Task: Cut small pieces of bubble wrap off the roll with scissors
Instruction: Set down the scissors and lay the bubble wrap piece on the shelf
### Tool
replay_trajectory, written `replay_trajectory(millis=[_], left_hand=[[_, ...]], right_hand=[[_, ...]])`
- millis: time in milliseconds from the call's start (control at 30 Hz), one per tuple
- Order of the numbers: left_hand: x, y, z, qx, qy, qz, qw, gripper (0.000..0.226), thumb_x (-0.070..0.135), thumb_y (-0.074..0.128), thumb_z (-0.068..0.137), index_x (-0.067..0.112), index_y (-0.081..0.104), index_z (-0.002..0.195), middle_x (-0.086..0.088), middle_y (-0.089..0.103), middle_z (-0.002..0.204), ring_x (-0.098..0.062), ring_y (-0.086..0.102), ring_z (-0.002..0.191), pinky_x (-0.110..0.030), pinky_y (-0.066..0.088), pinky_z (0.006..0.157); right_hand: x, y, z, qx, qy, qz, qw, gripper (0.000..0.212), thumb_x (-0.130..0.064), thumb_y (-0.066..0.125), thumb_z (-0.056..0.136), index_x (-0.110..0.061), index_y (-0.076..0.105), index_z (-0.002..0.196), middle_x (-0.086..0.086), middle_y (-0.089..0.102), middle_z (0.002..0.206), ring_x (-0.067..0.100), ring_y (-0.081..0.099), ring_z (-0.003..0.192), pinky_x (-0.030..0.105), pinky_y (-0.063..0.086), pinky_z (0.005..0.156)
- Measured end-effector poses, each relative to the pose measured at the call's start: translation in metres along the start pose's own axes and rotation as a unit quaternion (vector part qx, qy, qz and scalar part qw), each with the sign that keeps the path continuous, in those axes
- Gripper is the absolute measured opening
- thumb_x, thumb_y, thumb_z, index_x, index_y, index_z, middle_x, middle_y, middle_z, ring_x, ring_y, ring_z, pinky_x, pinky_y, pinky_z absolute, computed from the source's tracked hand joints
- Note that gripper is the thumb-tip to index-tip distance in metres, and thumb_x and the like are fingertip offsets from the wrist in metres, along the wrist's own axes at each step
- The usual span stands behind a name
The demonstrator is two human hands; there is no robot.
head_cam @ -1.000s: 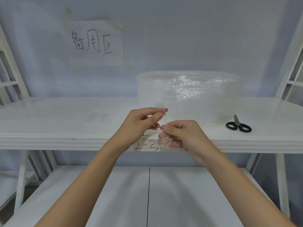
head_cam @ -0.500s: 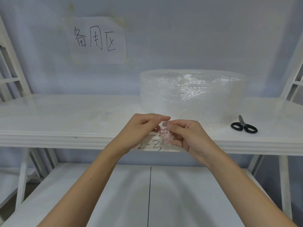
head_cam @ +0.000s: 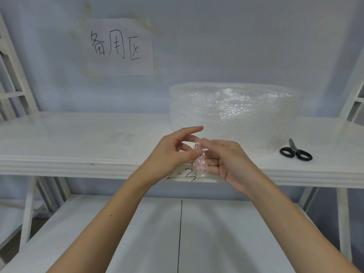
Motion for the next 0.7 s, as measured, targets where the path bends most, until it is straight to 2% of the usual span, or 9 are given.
replay_trajectory(millis=[33,67,133,233,333,433,500,567,700], left_hand=[[0.0,0.0,0.0,-0.002,0.0,0.004,1.0,0.052,0.002,0.072,0.086,0.03,0.061,0.129,0.004,0.067,0.107,-0.009,0.062,0.07,-0.022,0.054,0.078],[0.0,0.0,0.0,-0.006,-0.001,0.008,1.0,0.054,0.003,0.073,0.085,0.03,0.06,0.13,0.002,0.067,0.109,-0.011,0.064,0.071,-0.024,0.056,0.08],[0.001,0.002,0.0,-0.014,-0.003,0.015,1.0,0.055,0.005,0.074,0.085,0.031,0.058,0.131,0.001,0.066,0.111,-0.012,0.066,0.073,-0.028,0.057,0.085],[0.0,0.003,0.0,-0.016,-0.019,0.022,0.999,0.054,0.011,0.075,0.085,0.031,0.056,0.131,0.001,0.065,0.109,-0.01,0.068,0.078,-0.029,0.057,0.088],[-0.004,0.002,0.002,0.003,-0.053,0.007,0.999,0.038,0.018,0.077,0.085,0.023,0.056,0.117,0.0,0.066,0.098,-0.011,0.068,0.078,-0.032,0.055,0.085],[-0.003,0.0,0.003,0.003,-0.074,0.009,0.997,0.02,0.029,0.072,0.088,0.014,0.061,0.097,0.003,0.064,0.085,-0.011,0.065,0.074,-0.026,0.054,0.078],[-0.002,0.002,0.003,-0.026,-0.08,0.0,0.997,0.019,0.029,0.066,0.093,0.011,0.066,0.089,0.0,0.066,0.082,-0.011,0.065,0.077,-0.026,0.056,0.082],[0.0,0.003,0.002,-0.043,-0.083,-0.002,0.996,0.023,0.028,0.062,0.096,0.008,0.069,0.089,0.001,0.07,0.083,-0.011,0.067,0.082,-0.025,0.057,0.086],[-0.002,0.003,0.002,-0.027,-0.079,-0.003,0.997,0.02,0.023,0.059,0.098,0.008,0.071,0.09,0.0,0.073,0.087,-0.01,0.066,0.078,-0.018,0.055,0.077]], right_hand=[[0.0,0.0,0.0,0.001,-0.001,-0.007,1.0,0.033,-0.029,0.068,0.088,0.001,0.07,0.102,0.015,0.067,0.083,0.03,0.065,0.078,0.047,0.057,0.085],[0.0,0.0,0.0,0.003,-0.003,-0.01,1.0,0.03,-0.027,0.069,0.087,0.0,0.071,0.1,0.015,0.067,0.084,0.03,0.065,0.079,0.045,0.058,0.082],[-0.001,0.0,0.0,0.012,-0.007,-0.011,1.0,0.021,-0.023,0.068,0.088,-0.004,0.071,0.095,0.012,0.068,0.08,0.026,0.067,0.074,0.033,0.058,0.069],[-0.003,0.0,0.001,0.024,-0.013,0.005,1.0,0.013,-0.02,0.067,0.088,-0.007,0.071,0.09,0.013,0.069,0.083,0.025,0.065,0.077,0.037,0.054,0.076],[-0.008,0.002,0.004,0.037,-0.032,0.032,0.998,0.011,-0.016,0.065,0.09,-0.009,0.071,0.083,0.009,0.068,0.083,0.017,0.065,0.068,0.025,0.054,0.062],[-0.013,0.005,0.009,0.054,-0.059,0.021,0.997,0.012,-0.018,0.067,0.088,-0.012,0.073,0.08,0.004,0.056,0.076,0.014,0.057,0.066,0.022,0.049,0.061],[-0.015,0.006,0.013,0.061,-0.075,0.02,0.995,0.014,-0.018,0.067,0.088,-0.013,0.073,0.076,0.003,0.054,0.072,0.013,0.055,0.063,0.022,0.049,0.06],[-0.018,0.006,0.016,0.064,-0.086,0.018,0.994,0.014,-0.016,0.067,0.089,-0.01,0.072,0.077,0.002,0.053,0.068,0.011,0.054,0.059,0.021,0.049,0.058],[-0.02,0.004,0.021,0.072,-0.095,0.011,0.993,0.017,-0.015,0.067,0.088,0.001,0.071,0.089,0.002,0.054,0.067,0.012,0.053,0.059,0.022,0.049,0.058]])
Point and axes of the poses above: each hand's wrist, its own z-axis towards the middle knuckle, its own y-axis out of the palm, x = y × z, the point moved 2 cm from there along z, towards the middle knuckle
